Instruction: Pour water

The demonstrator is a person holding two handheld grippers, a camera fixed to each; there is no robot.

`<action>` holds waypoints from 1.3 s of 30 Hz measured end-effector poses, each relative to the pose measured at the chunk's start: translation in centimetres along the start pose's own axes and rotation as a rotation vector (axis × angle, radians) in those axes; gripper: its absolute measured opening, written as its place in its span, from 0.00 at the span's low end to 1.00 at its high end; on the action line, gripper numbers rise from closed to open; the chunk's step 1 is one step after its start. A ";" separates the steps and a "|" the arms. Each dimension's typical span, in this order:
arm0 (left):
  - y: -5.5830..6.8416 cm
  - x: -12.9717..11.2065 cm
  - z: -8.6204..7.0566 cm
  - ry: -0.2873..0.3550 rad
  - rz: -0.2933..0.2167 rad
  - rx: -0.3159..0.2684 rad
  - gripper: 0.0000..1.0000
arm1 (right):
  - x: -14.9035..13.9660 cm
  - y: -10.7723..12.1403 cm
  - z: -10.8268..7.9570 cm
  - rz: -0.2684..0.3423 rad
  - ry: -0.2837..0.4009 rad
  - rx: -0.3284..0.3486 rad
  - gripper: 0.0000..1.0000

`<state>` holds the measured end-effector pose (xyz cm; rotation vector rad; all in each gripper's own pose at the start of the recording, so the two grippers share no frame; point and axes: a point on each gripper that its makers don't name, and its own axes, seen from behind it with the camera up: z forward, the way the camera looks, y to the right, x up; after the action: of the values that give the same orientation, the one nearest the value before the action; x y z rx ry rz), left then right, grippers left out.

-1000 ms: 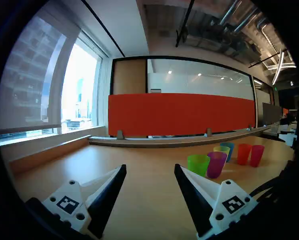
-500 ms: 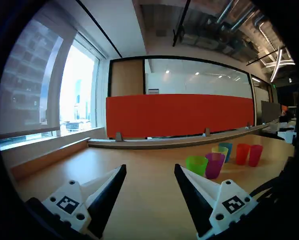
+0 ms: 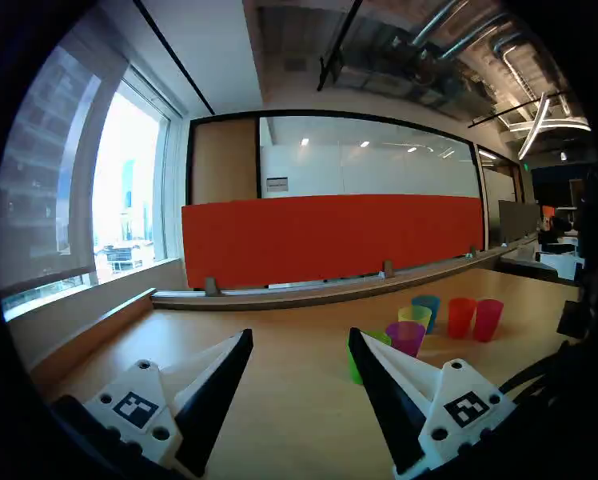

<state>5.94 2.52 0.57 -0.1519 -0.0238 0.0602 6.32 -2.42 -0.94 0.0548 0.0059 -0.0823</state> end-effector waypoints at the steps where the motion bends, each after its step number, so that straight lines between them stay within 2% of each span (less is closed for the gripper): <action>1: 0.1 0.2 0.1 -0.002 0.005 -0.007 0.89 | 0.1 -0.1 0.0 -0.003 -0.003 0.006 1.00; 14: 1.0 0.9 1.3 -0.063 0.058 -0.126 0.89 | 0.0 -3.9 0.1 -0.073 -0.093 0.187 1.00; 23: 2.7 0.5 2.7 -0.124 0.045 -0.232 0.89 | -0.1 -6.0 0.5 -0.082 -0.170 0.323 1.00; 32: 3.1 -0.8 4.6 -0.186 0.075 -0.278 0.89 | -0.7 -8.1 0.8 -0.137 -0.239 0.441 1.00; 39: 3.8 -1.7 5.5 -0.220 0.099 -0.315 0.88 | -1.3 -9.3 1.4 -0.169 -0.262 0.485 1.00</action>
<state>3.83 7.02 5.41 -0.4607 -0.2456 0.1724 4.25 -11.66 -0.06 0.5284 -0.2724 -0.2587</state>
